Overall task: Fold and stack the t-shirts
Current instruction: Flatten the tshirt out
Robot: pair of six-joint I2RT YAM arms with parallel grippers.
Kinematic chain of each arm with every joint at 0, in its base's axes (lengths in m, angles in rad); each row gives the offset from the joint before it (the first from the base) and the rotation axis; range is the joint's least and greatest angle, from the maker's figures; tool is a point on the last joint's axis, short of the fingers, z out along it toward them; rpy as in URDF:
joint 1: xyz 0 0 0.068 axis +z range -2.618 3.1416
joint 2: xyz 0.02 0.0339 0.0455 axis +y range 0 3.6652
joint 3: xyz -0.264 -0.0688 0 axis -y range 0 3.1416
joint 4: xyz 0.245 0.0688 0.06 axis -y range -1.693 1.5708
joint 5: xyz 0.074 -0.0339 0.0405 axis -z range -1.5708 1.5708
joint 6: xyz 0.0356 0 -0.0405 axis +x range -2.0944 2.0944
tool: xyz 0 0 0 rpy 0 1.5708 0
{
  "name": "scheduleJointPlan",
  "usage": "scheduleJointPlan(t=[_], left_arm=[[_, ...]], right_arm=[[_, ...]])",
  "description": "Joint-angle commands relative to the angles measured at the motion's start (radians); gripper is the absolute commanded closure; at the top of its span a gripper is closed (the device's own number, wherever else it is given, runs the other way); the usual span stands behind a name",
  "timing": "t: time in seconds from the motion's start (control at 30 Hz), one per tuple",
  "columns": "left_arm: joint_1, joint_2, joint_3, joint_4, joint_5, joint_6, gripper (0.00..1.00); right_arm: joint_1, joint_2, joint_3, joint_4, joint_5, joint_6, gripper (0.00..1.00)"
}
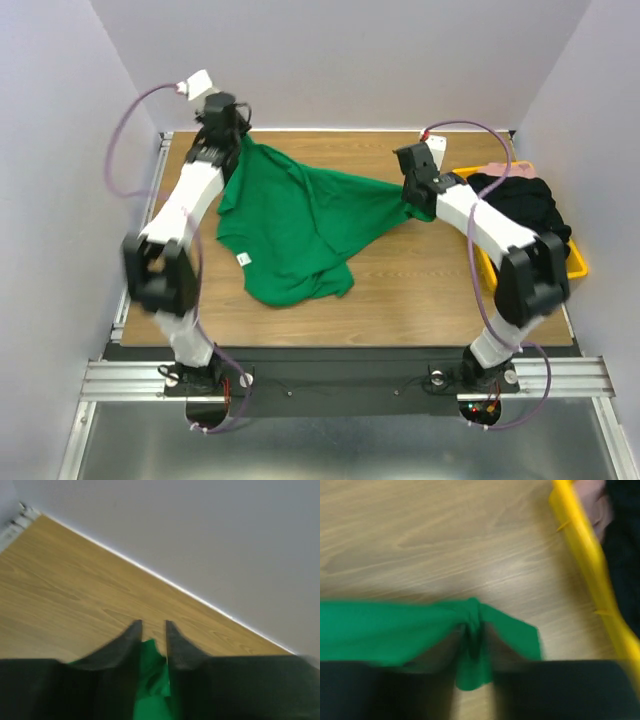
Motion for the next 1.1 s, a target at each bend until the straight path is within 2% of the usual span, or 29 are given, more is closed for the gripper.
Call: scheduleJointPlan(t=[0.0, 0.03, 0.07, 0.1, 0.13, 0.23, 0.3, 0.33, 0.43, 0.47, 0.5, 0.57, 0.63, 0.73, 0.87, 0.97, 1.0, 1.07], left_arm=[[0.024, 0.333, 0.313, -0.062, 0.132, 0.023, 0.16], [0.024, 0.400, 0.513, -0.133, 0.157, 0.025, 0.04], [0.021, 0.452, 0.593, -0.190, 0.180, 0.037, 0.01], [0.015, 0.504, 0.645, -0.256, 0.163, 0.048, 0.01], [0.005, 0.506, 0.661, -0.264, 0.143, 0.058, 0.01], [-0.005, 0.395, 0.540, -0.218, 0.091, 0.063, 0.01], [-0.008, 0.259, 0.274, -0.163, 0.094, 0.046, 0.01], [-0.009, 0.206, 0.201, -0.149, 0.091, 0.031, 0.01], [-0.012, 0.001, -0.010, -0.091, 0.103, -0.004, 0.01], [-0.015, -0.051, -0.145, -0.074, 0.102, -0.035, 0.01], [-0.022, -0.145, -0.205, -0.065, 0.106, -0.049, 0.01], [-0.028, -0.228, -0.369, -0.063, 0.100, -0.108, 0.01], [-0.031, -0.328, -0.469, -0.055, 0.103, -0.141, 0.01], [-0.035, -0.398, -0.646, -0.037, 0.131, -0.168, 0.01], [-0.035, -0.386, -0.714, 0.003, 0.139, -0.185, 0.01], [-0.031, -0.321, -0.680, 0.000, 0.161, -0.149, 0.01], [-0.031, -0.298, -0.663, -0.012, 0.204, -0.139, 0.01], [-0.031, -0.230, -0.648, -0.015, 0.230, -0.139, 0.01]], right_arm=[[-0.096, 0.159, 0.138, 0.047, -0.204, -0.002, 0.38], [-0.105, 0.193, 0.163, 0.045, -0.231, -0.004, 0.22], [-0.110, 0.213, 0.200, 0.045, -0.264, 0.004, 0.07], [-0.116, 0.224, 0.202, 0.045, -0.262, 0.004, 0.00], [-0.116, 0.220, 0.202, 0.047, -0.262, 0.005, 0.00], [-0.116, 0.160, 0.159, 0.048, -0.264, -0.019, 0.00], [-0.116, 0.103, 0.101, 0.056, -0.301, -0.056, 0.00], [-0.115, 0.082, 0.073, 0.062, -0.324, -0.088, 0.00], [-0.104, 0.033, -0.030, 0.099, -0.512, -0.154, 0.00], [-0.093, 0.008, -0.054, 0.131, -0.584, -0.177, 0.00], [-0.049, 0.002, -0.073, 0.142, -0.624, -0.191, 0.00], [0.014, 0.005, -0.111, 0.171, -0.623, -0.219, 0.00], [0.106, 0.028, -0.122, 0.188, -0.631, -0.233, 0.00], [0.166, 0.141, -0.082, 0.199, -0.617, -0.217, 0.01], [0.203, 0.267, 0.014, 0.200, -0.609, -0.219, 0.05], [0.213, 0.344, 0.048, 0.199, -0.594, -0.226, 0.13], [0.215, 0.356, 0.054, 0.195, -0.566, -0.225, 0.17], [0.215, 0.376, 0.059, 0.197, -0.495, -0.208, 0.36]])
